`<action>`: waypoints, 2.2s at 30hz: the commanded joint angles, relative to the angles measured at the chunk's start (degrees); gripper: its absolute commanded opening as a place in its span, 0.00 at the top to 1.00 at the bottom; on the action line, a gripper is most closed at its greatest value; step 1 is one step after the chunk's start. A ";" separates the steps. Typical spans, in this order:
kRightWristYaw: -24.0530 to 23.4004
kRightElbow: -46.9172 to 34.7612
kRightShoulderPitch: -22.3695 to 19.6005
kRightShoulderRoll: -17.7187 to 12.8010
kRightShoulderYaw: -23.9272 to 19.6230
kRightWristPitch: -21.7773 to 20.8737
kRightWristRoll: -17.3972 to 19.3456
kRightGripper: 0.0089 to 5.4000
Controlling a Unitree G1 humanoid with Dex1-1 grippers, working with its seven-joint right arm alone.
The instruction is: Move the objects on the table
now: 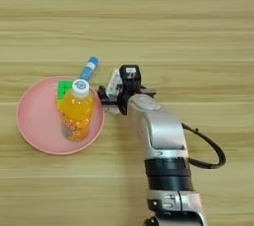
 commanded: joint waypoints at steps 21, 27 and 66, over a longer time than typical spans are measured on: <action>-0.59 8.43 -5.98 -2.84 -4.01 -6.79 -2.15 0.46; -0.74 10.54 -8.19 -4.89 -7.76 -8.23 -1.80 0.46; 0.52 10.90 -11.34 -9.00 -10.27 -31.62 -2.33 0.02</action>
